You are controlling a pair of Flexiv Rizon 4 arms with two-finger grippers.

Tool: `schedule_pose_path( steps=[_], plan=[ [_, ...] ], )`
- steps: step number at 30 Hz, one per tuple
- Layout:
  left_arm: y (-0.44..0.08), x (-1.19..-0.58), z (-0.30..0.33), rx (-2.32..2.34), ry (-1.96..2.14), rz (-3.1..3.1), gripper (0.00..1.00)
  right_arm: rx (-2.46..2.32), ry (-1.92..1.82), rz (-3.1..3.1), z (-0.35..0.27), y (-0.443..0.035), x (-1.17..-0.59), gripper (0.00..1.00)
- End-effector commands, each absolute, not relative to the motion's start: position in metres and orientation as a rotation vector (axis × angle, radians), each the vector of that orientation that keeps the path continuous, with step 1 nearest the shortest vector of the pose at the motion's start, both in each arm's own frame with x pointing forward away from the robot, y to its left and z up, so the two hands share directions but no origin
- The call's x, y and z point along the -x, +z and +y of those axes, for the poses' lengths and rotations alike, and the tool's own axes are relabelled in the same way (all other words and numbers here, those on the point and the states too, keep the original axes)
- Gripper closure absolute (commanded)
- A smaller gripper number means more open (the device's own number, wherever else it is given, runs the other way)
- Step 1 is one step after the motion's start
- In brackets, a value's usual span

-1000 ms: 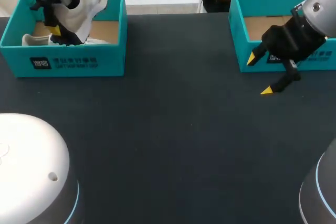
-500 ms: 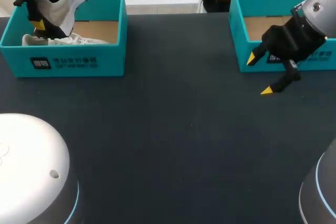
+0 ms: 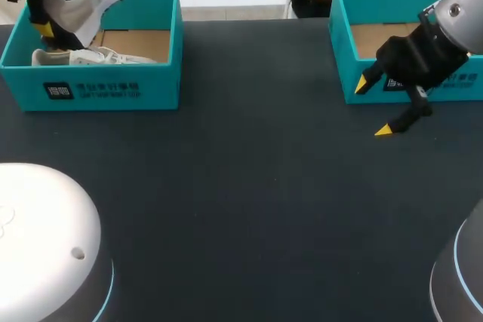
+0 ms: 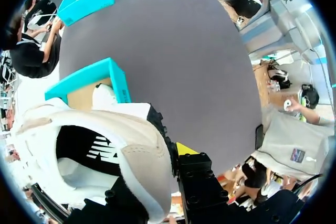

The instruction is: Take the shoe out of the shoebox, open the shoe tongue, remove and reinsert the insole, then place the shoe into the shoebox

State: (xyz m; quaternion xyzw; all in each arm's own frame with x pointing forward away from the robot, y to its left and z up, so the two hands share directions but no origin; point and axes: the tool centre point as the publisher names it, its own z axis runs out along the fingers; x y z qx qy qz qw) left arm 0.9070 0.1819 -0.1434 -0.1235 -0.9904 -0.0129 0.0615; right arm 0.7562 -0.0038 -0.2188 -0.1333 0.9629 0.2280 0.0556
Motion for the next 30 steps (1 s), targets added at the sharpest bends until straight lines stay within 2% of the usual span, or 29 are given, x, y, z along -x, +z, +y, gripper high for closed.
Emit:
schedule_pose_path(
  steps=[1, 13, 30],
  plan=[
    [-0.147, -0.948, 0.202, 0.376, -0.030, -2.959, 1.00, 0.404, 0.688, 2.925, -0.003, -0.219, -0.757, 0.00],
    [-0.188, -1.016, 0.245, 0.365, -0.018, -2.988, 1.00, 0.404, 0.688, 2.925, -0.003, -0.219, -0.757, 0.00],
    [-0.204, -1.091, 0.290, 0.370, -0.087, -2.964, 1.00, 0.404, 0.688, 2.925, -0.003, -0.219, -0.757, 0.00]
  ],
)
